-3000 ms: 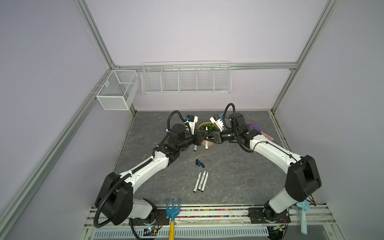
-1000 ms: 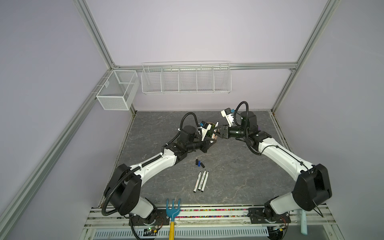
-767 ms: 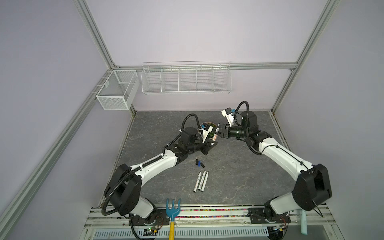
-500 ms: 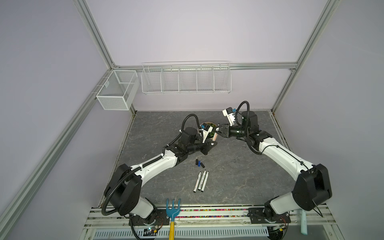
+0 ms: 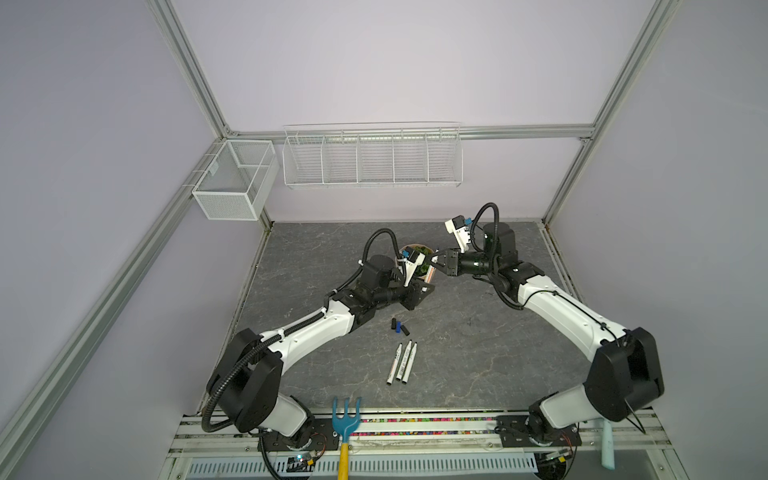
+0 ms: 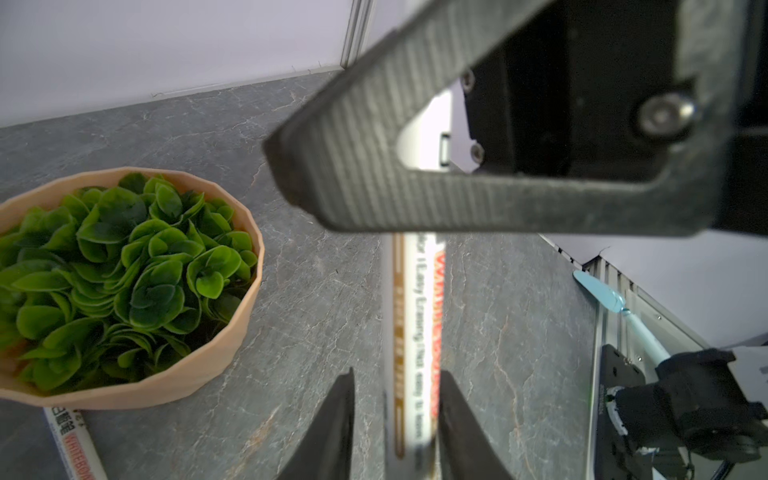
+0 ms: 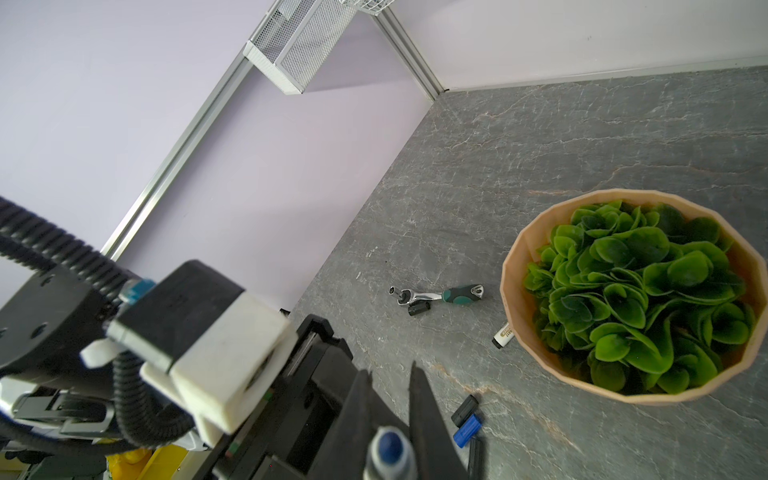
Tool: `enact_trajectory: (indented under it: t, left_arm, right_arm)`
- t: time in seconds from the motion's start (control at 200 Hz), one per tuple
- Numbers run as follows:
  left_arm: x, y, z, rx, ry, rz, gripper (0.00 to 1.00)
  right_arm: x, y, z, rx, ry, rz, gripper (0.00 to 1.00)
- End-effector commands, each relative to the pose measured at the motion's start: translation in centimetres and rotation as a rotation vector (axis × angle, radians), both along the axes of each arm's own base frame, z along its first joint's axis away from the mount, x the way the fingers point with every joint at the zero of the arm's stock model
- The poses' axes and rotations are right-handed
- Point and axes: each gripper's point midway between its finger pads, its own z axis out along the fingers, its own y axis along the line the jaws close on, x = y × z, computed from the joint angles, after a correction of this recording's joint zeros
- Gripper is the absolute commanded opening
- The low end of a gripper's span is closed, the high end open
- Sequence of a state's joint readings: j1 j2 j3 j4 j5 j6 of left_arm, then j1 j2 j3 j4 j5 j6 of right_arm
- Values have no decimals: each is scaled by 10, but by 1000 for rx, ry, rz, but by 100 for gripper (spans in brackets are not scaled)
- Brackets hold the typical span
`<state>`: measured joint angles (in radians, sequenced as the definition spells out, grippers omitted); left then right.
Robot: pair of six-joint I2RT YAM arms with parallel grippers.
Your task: Insert the pens into the pen caps
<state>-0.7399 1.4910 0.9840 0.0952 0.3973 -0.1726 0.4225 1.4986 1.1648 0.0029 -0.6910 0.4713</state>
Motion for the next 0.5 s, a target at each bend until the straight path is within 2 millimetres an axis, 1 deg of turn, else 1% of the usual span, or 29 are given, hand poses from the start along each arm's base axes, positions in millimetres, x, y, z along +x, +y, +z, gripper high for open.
enact_trajectory:
  t: [0.0, 0.1, 0.29, 0.39, 0.495]
  left_arm:
    - [7, 0, 25, -14, -73, 17, 34]
    - [12, -5, 31, -16, -90, 13, 33]
    - [16, -13, 34, -28, -90, -5, 33]
    - [18, -16, 34, -29, -86, -8, 30]
    - [19, -18, 31, -29, -76, -14, 30]
  right_arm:
    - [-10, 1, 8, 21, -29, 30, 8]
    - [-12, 2, 7, 18, -27, 36, 7]
    - [-14, 1, 6, 14, -28, 38, 7]
    - [-15, 0, 7, 11, -31, 36, 7]
    - [-15, 0, 8, 12, -33, 36, 7]
